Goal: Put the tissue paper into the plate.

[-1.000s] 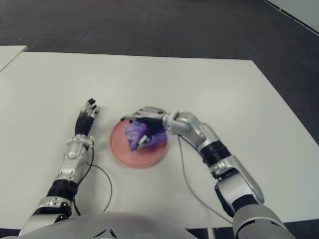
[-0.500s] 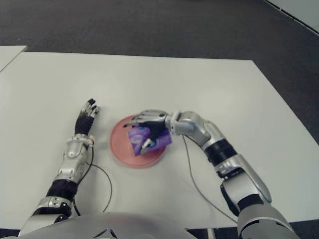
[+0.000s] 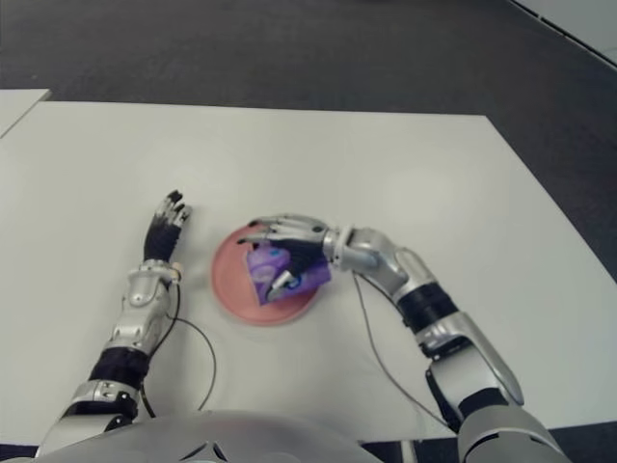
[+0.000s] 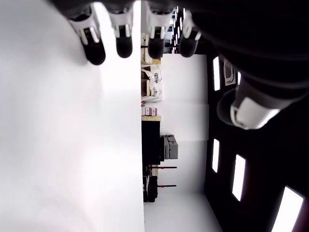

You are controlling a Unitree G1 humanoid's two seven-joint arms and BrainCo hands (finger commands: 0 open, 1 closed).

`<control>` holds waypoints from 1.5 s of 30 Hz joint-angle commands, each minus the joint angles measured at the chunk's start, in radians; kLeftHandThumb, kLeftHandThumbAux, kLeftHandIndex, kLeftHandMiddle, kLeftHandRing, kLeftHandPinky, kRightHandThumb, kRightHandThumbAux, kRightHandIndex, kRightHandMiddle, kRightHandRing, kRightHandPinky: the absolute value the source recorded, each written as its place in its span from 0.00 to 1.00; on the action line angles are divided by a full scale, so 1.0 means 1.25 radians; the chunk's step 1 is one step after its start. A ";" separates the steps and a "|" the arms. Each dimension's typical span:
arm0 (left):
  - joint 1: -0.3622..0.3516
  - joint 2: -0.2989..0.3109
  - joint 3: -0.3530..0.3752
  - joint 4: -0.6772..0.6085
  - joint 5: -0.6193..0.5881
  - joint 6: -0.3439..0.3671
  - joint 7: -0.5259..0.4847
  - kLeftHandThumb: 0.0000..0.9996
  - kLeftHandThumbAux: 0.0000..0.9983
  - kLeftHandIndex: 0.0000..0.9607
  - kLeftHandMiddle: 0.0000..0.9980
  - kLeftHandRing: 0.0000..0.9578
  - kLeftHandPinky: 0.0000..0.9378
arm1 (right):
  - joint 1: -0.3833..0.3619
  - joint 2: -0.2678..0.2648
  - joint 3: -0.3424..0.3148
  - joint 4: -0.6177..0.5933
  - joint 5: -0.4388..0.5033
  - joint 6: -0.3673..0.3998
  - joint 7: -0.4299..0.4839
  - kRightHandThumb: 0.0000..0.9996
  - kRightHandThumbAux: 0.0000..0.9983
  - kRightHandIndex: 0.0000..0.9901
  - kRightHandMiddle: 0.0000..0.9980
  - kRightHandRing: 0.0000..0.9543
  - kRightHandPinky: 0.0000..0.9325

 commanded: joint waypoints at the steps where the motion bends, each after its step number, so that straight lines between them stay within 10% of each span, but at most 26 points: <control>1: 0.012 0.002 0.001 0.012 0.004 0.018 0.006 0.00 0.48 0.00 0.00 0.00 0.00 | 0.035 0.018 -0.011 0.002 -0.099 0.005 -0.155 0.03 0.27 0.00 0.00 0.00 0.00; 11: 0.014 0.000 -0.001 0.009 0.003 0.016 0.004 0.00 0.50 0.00 0.00 0.00 0.00 | 0.050 0.027 0.005 0.009 -0.199 0.039 -0.307 0.03 0.31 0.00 0.00 0.00 0.00; 45: 0.011 0.001 -0.001 0.013 0.005 0.023 0.009 0.00 0.49 0.00 0.00 0.00 0.00 | 0.043 0.043 0.044 0.051 -0.217 0.071 -0.358 0.01 0.36 0.00 0.00 0.00 0.00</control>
